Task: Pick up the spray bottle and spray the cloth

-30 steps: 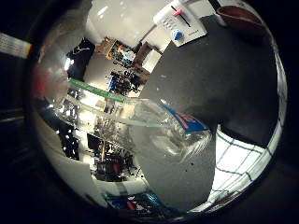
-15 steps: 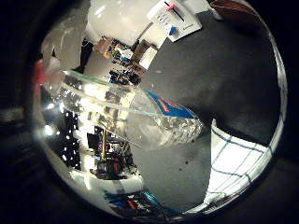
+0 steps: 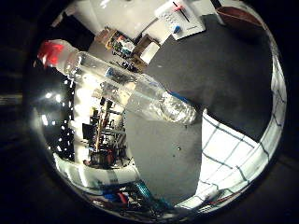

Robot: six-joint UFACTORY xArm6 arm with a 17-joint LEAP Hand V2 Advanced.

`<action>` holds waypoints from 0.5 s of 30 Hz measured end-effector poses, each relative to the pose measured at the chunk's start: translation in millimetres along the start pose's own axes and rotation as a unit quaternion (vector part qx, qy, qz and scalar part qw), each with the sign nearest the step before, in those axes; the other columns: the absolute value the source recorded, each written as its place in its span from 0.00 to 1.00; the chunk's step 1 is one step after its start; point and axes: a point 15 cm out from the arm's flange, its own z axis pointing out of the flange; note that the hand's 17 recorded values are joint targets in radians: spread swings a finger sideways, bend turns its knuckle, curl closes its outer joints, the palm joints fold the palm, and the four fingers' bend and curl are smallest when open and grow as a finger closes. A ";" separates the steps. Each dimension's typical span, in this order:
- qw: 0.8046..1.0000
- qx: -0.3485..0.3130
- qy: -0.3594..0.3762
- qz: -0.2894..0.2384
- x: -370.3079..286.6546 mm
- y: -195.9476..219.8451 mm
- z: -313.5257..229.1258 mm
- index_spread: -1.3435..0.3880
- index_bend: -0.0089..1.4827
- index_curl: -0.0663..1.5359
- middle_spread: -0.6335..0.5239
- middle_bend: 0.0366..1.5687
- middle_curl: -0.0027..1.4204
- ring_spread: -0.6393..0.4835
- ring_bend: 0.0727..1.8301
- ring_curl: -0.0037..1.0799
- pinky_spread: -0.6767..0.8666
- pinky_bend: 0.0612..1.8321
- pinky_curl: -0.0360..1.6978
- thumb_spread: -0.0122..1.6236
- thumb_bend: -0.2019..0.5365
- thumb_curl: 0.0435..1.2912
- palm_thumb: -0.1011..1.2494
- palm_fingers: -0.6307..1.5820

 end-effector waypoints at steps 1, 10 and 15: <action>1.000 0.004 0.004 -0.002 -0.6 -1.6 -7.4 0.62 0.12 0.31 0.58 0.16 0.29 0.65 0.20 0.28 0.69 0.15 0.31 0.64 0.24 0.28 0.61 0.33; 0.999 0.016 0.043 -0.008 -24.1 7.5 -57.2 0.63 0.12 0.26 0.61 0.12 0.26 0.70 0.13 0.24 0.71 0.11 0.25 0.66 0.24 0.26 0.62 0.34; 0.996 0.002 0.089 -0.009 -42.5 31.9 -84.8 0.63 0.12 0.25 0.62 0.11 0.26 0.72 0.10 0.24 0.71 0.10 0.23 0.66 0.24 0.26 0.61 0.35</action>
